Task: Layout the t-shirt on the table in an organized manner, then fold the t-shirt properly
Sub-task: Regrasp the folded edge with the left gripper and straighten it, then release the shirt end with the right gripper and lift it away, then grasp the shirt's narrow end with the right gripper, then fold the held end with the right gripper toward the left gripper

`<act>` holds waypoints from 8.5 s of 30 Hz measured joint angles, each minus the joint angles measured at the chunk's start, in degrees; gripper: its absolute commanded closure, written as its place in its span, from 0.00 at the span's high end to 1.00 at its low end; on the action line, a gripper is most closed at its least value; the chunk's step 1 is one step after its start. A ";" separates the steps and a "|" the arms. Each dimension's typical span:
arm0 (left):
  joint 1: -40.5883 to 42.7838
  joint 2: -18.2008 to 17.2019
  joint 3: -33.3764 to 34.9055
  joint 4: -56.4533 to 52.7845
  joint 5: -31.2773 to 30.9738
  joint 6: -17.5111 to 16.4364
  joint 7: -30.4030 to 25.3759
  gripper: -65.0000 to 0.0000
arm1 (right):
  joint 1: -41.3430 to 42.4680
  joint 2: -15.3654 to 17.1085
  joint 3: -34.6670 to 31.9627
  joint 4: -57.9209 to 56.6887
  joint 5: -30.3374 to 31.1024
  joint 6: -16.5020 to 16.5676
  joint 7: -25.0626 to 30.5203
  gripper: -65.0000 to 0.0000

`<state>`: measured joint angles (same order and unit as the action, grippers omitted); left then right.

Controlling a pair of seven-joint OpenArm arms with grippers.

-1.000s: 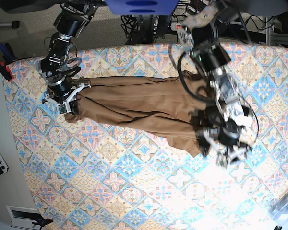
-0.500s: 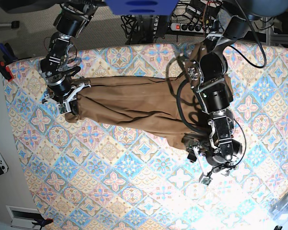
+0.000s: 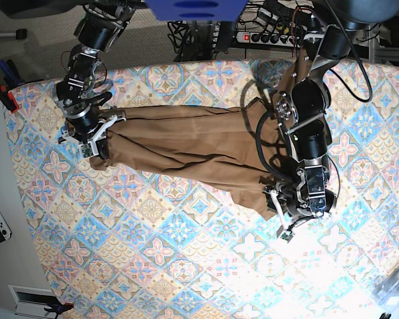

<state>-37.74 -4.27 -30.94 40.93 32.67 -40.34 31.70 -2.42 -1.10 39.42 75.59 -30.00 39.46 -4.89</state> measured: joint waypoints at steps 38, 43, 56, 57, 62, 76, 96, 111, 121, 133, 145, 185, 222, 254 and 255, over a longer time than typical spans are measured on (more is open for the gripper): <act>26.84 3.32 6.47 47.80 -11.87 0.04 10.14 0.00 | 0.20 -0.15 0.24 5.38 -0.07 0.42 -0.83 0.00; 26.82 3.43 6.49 47.80 -11.91 0.04 10.12 0.00 | -0.02 -0.17 0.24 7.21 -0.22 0.44 -1.11 0.00; 34.01 4.42 6.69 56.52 -12.02 -0.02 9.92 0.00 | -0.31 -1.62 0.35 11.96 -0.17 0.39 -0.87 0.00; 34.36 4.46 6.69 56.52 -11.87 0.02 9.92 0.00 | -0.33 -1.62 0.35 11.96 -0.20 0.42 -0.87 0.00; 35.95 4.44 6.67 56.52 -11.69 0.02 9.88 0.00 | -0.44 -1.77 0.35 14.12 -0.20 0.44 -0.92 0.00; 42.10 4.68 6.88 62.71 -11.89 -0.15 9.90 0.00 | -0.22 -3.17 6.12 12.11 -0.17 0.68 -1.09 0.00; 45.46 4.61 6.88 58.75 -11.69 -0.07 9.73 0.00 | 0.17 -3.58 9.40 1.68 -0.17 0.39 -0.20 0.00; 46.38 7.67 6.01 66.03 -11.85 0.02 9.92 0.63 | -0.20 -3.52 9.77 4.83 -0.31 0.02 -0.87 0.52; 46.38 10.64 3.48 70.97 -11.72 0.04 9.97 0.63 | 0.17 -3.65 9.81 11.58 -0.22 0.20 -0.72 0.55; 46.84 11.32 1.25 71.69 -14.27 0.02 10.36 0.63 | -0.50 -3.48 14.16 18.51 9.49 -0.04 -0.96 0.55; 46.53 11.45 1.25 72.39 -19.39 0.04 10.34 0.64 | -4.15 -3.65 14.29 19.47 33.16 -0.20 -14.45 0.55; 47.65 11.39 1.25 72.39 -22.43 0.04 10.36 0.64 | -7.06 5.14 18.34 -9.31 77.15 1.90 -39.69 0.55; 47.76 11.26 0.48 72.39 -22.38 0.04 10.34 0.64 | -0.55 6.40 6.08 -2.84 68.89 -0.50 -49.44 0.00; 47.17 11.39 0.39 72.37 -22.38 0.04 10.34 0.64 | -6.58 -7.21 -13.33 29.99 15.23 -0.11 -26.77 0.00; 47.15 11.39 0.42 72.37 -22.43 0.04 10.32 0.64 | -7.30 -7.28 -14.40 29.97 14.40 -0.31 -26.27 0.00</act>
<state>9.41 7.11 -30.52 113.30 10.24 -40.29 42.02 -9.72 -8.38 25.02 105.56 -15.59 39.16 -31.16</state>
